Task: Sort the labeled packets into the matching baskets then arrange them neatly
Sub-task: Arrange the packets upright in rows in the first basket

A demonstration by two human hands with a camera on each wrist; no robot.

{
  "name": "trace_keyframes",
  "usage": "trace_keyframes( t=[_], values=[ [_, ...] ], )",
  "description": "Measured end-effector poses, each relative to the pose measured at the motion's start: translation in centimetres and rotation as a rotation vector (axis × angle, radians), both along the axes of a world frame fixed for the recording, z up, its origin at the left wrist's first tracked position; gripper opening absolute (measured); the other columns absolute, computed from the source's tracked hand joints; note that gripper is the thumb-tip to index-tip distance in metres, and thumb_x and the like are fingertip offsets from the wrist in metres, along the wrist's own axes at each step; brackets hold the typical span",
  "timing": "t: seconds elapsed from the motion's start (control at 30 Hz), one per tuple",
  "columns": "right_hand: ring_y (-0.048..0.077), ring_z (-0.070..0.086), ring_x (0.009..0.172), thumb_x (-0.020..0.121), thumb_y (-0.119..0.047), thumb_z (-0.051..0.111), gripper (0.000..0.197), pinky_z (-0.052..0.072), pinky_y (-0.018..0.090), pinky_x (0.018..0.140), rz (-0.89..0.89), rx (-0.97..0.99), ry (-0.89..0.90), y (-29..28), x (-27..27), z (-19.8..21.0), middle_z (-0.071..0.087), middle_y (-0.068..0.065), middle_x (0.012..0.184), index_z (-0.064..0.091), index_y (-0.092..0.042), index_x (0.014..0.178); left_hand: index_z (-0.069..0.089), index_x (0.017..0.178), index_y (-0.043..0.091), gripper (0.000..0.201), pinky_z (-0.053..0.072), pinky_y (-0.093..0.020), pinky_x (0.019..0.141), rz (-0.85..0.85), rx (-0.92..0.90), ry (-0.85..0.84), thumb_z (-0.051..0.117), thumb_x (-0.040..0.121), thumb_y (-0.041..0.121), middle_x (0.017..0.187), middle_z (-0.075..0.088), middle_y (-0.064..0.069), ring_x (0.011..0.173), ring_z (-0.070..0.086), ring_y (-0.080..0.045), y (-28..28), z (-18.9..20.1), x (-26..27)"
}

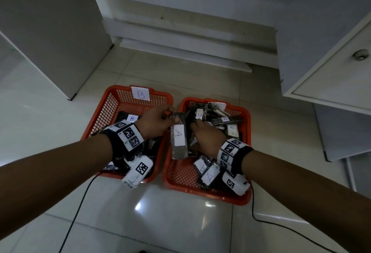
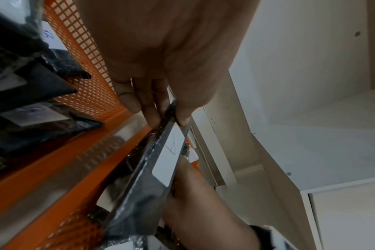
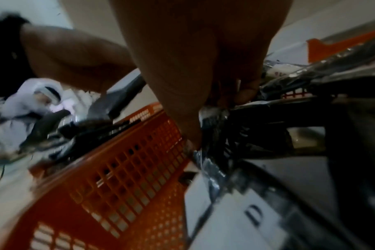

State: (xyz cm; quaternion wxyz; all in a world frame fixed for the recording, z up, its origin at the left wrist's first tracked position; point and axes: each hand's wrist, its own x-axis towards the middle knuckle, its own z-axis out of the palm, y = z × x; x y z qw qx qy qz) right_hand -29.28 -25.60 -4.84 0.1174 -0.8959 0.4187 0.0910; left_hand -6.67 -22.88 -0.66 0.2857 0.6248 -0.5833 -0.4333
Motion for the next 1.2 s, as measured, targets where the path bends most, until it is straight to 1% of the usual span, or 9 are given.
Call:
trace_keyframes(
  t=[0.13,0.3,0.4,0.53,0.6,0.73,0.8,1.07,1.2],
  values=[
    [0.031,0.056,0.114,0.096,-0.031,0.072,0.035,0.045,0.036,0.086,-0.127,0.249,-0.224,-1.0,-0.9,1.8,0.058,0.009,0.123,0.055,-0.013,0.121,0.067,0.102,0.021,0.010,0.054,-0.030,0.076,0.046,-0.036,-0.040,0.072,0.095,0.026,0.097,0.074,0.000,0.089,0.071,-0.015,-0.3,-0.3,0.8],
    [0.014,0.065,0.072,0.095,-0.028,0.076,0.030,0.049,0.021,0.050,-0.374,0.469,-0.400,-1.7,-4.1,4.1,0.067,-0.004,0.100,0.056,-0.022,0.117,0.063,0.099,0.025,0.011,0.055,-0.036,0.082,0.107,-0.079,-0.122,0.071,0.095,0.030,0.096,0.072,0.001,0.090,0.069,-0.017,-0.8,-0.1,1.8],
    [0.023,0.075,0.087,0.092,-0.024,0.080,0.034,0.064,0.039,0.074,-0.521,0.482,-0.559,-2.2,-6.5,4.8,0.071,-0.001,0.109,0.061,-0.026,0.120,0.064,0.099,0.025,0.012,0.056,-0.037,0.082,0.112,-0.068,-0.136,0.072,0.094,0.033,0.095,0.072,0.002,0.090,0.069,-0.017,-0.9,-0.1,2.0],
    [0.023,0.077,0.088,0.089,-0.010,0.079,0.030,0.064,0.037,0.080,-0.662,0.545,-0.735,-2.8,-9.6,6.2,0.075,0.009,0.111,0.066,-0.019,0.114,0.068,0.103,0.021,0.013,0.054,-0.024,0.074,0.026,-0.038,-0.132,0.072,0.094,0.029,0.094,0.072,0.005,0.085,0.068,-0.009,-0.6,0.0,1.2],
    [0.025,0.078,0.089,0.089,-0.007,0.077,0.027,0.063,0.034,0.076,-0.696,0.558,-0.741,-3.1,-11.1,6.8,0.075,0.011,0.110,0.066,-0.014,0.113,0.068,0.106,0.021,0.015,0.051,-0.016,0.068,-0.027,-0.010,-0.148,0.073,0.094,0.029,0.094,0.071,0.006,0.085,0.067,-0.008,-0.2,0.2,0.4],
    [0.025,0.076,0.089,0.089,-0.007,0.077,0.017,0.060,0.027,0.069,-0.719,0.469,-0.670,-3.5,-13.1,6.6,0.077,0.014,0.104,0.071,-0.005,0.104,0.068,0.111,0.032,0.023,0.057,-0.028,0.080,-0.208,0.028,-0.227,0.073,0.091,0.043,0.102,0.071,0.014,0.093,0.067,-0.004,0.5,0.0,-1.2],
    [0.020,0.073,0.084,0.091,-0.004,0.074,0.014,0.058,0.021,0.063,-0.720,0.490,-0.637,-3.3,-13.2,6.3,0.076,0.018,0.105,0.073,-0.002,0.106,0.067,0.114,0.032,0.023,0.050,-0.022,0.075,-0.311,0.023,-0.333,0.070,0.094,0.041,0.101,0.068,0.015,0.090,0.063,-0.001,0.8,0.2,-2.4],
    [0.023,0.074,0.095,0.093,-0.012,0.071,0.010,0.062,0.040,0.083,-0.653,0.455,-0.548,-3.1,-13.1,6.3,0.076,0.003,0.103,0.075,-0.017,0.100,0.060,0.116,0.023,0.022,0.037,-0.019,0.061,-0.558,0.060,-0.569,0.067,0.097,0.030,0.092,0.058,0.012,0.085,0.060,-0.010,2.0,-1.1,-5.5],
    [0.024,0.069,0.102,0.093,-0.024,0.071,0.013,0.056,0.036,0.086,-0.547,0.329,-0.387,-2.8,-12.9,6.6,0.069,0.000,0.105,0.075,-0.021,0.105,0.061,0.122,0.022,0.026,0.043,-0.027,0.071,-0.583,0.005,-0.687,0.063,0.098,0.032,0.107,0.067,0.001,0.102,0.061,-0.020,2.0,-0.9,-5.6]
  ],
)
